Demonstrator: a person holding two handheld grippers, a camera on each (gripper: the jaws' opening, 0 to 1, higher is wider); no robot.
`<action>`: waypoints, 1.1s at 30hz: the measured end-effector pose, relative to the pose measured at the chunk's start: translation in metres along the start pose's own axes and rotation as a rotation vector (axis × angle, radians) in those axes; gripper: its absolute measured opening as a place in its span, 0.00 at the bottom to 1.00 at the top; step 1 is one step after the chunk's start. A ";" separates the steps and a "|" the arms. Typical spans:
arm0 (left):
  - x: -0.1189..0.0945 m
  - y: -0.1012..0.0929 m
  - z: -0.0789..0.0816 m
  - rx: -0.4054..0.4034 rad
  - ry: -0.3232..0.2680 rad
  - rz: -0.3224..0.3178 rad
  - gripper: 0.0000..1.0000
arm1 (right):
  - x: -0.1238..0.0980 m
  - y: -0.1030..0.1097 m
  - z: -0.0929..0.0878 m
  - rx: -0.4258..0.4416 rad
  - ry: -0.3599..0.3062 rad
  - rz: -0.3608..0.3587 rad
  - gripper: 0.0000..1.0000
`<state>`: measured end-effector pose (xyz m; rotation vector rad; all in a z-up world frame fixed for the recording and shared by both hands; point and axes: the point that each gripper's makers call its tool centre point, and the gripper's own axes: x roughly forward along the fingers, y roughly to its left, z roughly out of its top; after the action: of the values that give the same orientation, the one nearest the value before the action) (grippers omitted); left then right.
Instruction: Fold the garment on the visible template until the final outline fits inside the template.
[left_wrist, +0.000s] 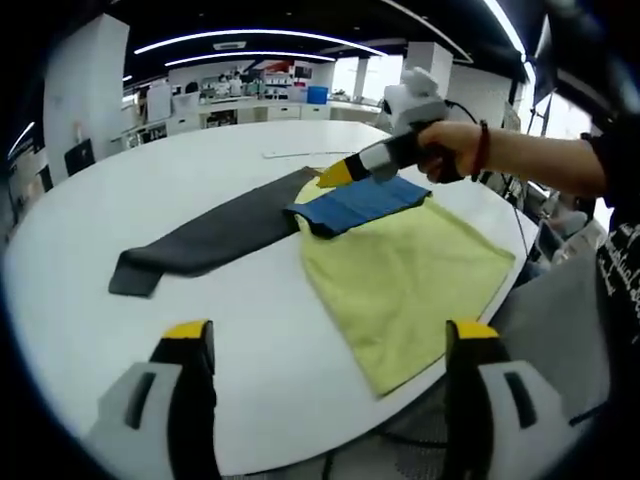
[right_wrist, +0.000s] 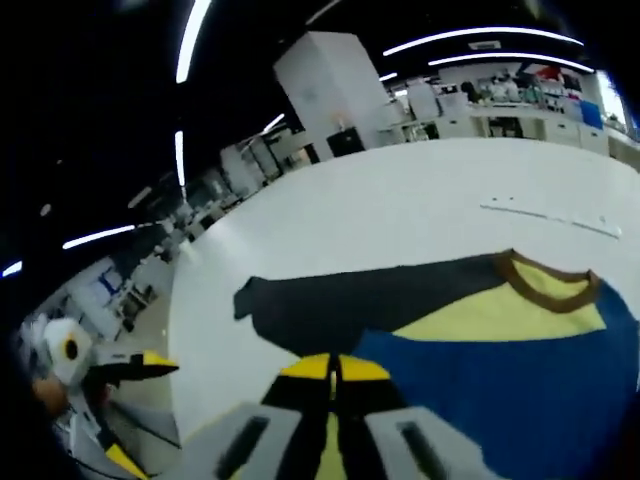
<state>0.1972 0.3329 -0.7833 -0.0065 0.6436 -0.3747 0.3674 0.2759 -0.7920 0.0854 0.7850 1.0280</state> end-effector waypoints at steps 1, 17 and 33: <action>0.000 0.000 0.000 0.000 -0.001 0.001 0.93 | -0.001 -0.001 -0.003 -0.017 0.011 -0.009 0.02; 0.002 0.002 0.009 0.028 -0.015 0.021 0.99 | -0.041 -0.045 0.012 -0.249 -0.036 -0.166 0.75; 0.003 0.000 0.014 0.033 -0.020 0.018 0.99 | -0.101 -0.103 -0.002 -0.239 -0.050 -0.271 0.87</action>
<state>0.2075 0.3302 -0.7737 0.0273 0.6168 -0.3674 0.4140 0.1398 -0.7803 -0.1952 0.6043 0.8512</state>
